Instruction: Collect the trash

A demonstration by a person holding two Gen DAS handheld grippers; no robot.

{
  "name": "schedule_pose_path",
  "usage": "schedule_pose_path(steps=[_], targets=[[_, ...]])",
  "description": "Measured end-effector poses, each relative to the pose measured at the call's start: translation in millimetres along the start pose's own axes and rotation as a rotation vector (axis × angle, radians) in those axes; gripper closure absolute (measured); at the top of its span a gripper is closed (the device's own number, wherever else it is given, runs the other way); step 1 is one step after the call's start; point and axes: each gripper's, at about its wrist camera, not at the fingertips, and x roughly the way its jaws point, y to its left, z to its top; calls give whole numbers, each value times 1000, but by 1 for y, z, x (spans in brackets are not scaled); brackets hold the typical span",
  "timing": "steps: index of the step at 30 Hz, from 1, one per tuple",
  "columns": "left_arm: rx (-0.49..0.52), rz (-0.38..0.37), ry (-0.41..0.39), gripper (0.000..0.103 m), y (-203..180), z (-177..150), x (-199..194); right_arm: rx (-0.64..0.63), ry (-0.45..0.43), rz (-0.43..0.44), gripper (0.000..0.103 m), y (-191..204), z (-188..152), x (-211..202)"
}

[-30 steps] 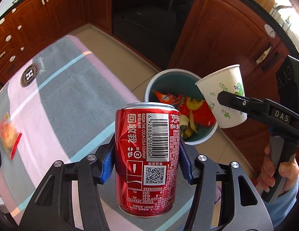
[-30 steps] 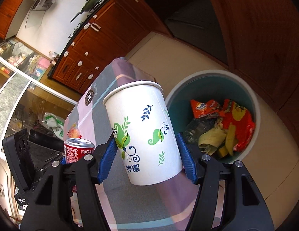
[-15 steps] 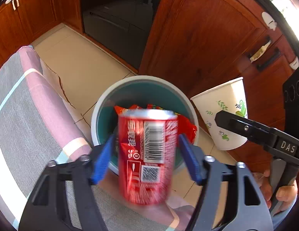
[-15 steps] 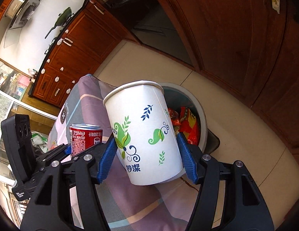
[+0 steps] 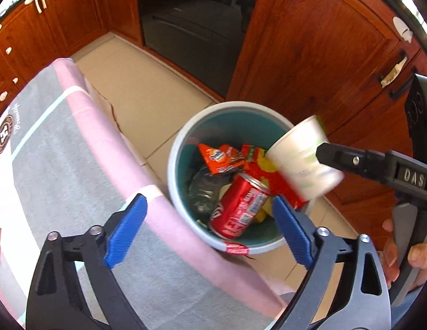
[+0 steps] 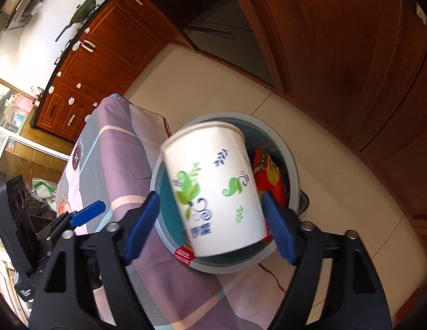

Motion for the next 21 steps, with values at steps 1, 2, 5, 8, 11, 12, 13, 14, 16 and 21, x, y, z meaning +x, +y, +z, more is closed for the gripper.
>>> schedule_pose_path(steps=[1,2,5,8,11,12,13,14,16,21], targets=[[1,7,-2,9,1,0,-1,6,3,-3,21,-1,0,1],[0,10,-3,9,4,-2,-2,10,6,-9,21,-1,0,1],[-12,13,-2,8,8,-6,-4,6,11,-27,21,-1,-4,1],[-23,29,8,7,13,-10,-6,-2,13,-38,16,3,-7,-1],[-31,40,9,4,15,-14,-8,-11,11,-60,15,7,-11,-6],[-30,46,5,4,16,-17,-10,-17,9,-64,13,8,-13,-9],[-28,51,3,4,15,-19,-11,-27,6,-67,10,11,-16,-11],[-26,53,2,4,15,-21,-13,-38,4,-72,9,13,-18,-13],[-22,62,0,4,14,-26,-17,-59,9,-88,7,17,-24,-17],[-11,104,5,4,10,-41,-27,-117,26,-147,7,28,-41,-26]])
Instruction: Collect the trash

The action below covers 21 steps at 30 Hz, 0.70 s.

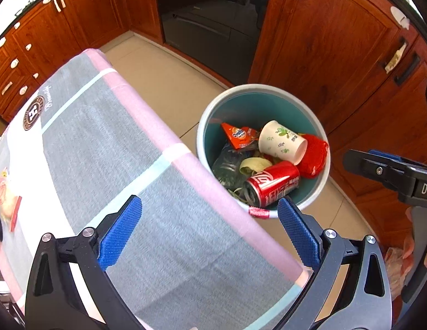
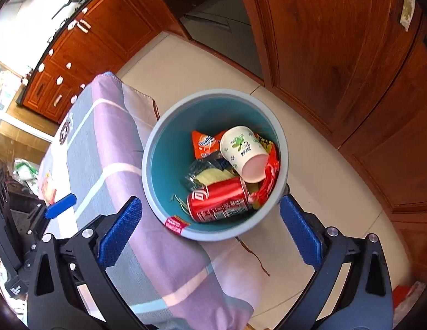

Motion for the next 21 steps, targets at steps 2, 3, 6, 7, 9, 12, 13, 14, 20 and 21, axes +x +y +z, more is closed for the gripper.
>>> schedule_pose_path(steps=[2,3,6,7,9,12,13,14,20,21], targets=[[-3,9,0,4,2,-6,-6,-16,-7,-13,7,3,-4,-3],[-5,10,-1,4,3,-9,-9,-28,-9,-26,7,5,-8,-6],[-13,20,-15,4,5,-19,-19,-59,-19,-59,7,12,-20,-12],[-12,23,-19,4,6,-22,-22,-66,-22,-67,7,14,-24,-15],[-11,29,-27,4,6,-28,-29,-73,-25,-75,7,17,-30,-18],[-14,33,-38,4,6,-36,-39,-82,-30,-84,7,18,-42,-23],[-18,31,-43,4,7,-39,-42,-83,-29,-86,7,18,-45,-25],[-22,29,-47,4,7,-41,-44,-82,-29,-86,7,19,-48,-26],[-32,21,-61,4,6,-54,-54,-95,-19,-96,7,21,-66,-32],[-31,21,-61,4,6,-56,-55,-105,-20,-104,7,22,-69,-34]])
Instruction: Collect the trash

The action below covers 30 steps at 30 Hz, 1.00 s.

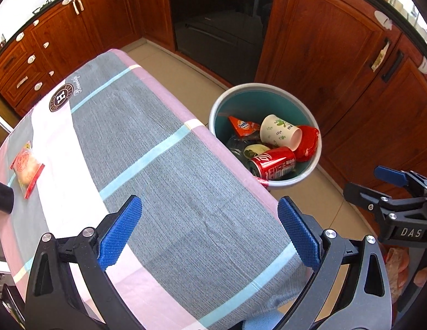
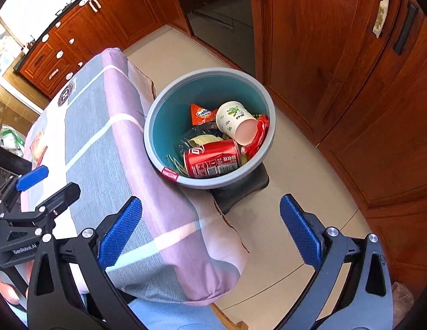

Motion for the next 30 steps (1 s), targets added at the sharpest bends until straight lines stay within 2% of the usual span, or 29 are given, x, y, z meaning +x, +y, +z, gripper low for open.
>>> schedule_pose_path(steps=[8,16,30], targets=[[-14,-6,-1,4,3,-7,-4,-58,-31,-28,7,12,-12,-13],[-33,-61,-9,4,8,-10,-6,-64,-22,-26,7,18,-11,-13],[-37,-43,-4,4,12,-10,-5,-80,1,-34,7,25,-6,-6]])
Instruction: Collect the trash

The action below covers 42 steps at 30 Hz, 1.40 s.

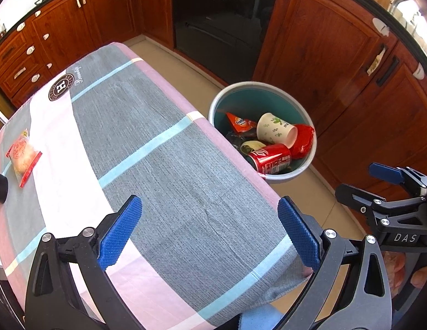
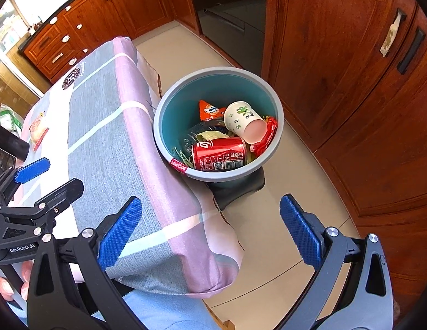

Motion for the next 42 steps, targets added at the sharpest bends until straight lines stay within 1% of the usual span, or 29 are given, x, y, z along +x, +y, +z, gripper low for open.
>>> schedule_pose_path(steps=[10,21,42], targets=[[14,9,-5,4,-2,-1,-2,-7,5,-10,7,1,0,1],[-13,34,-20,4,8,-3,-6,-10,17,-13,7,3,0,6],[-49,58,-19,4,23,-10,-10,-35,33,-14,7,17,2,11]])
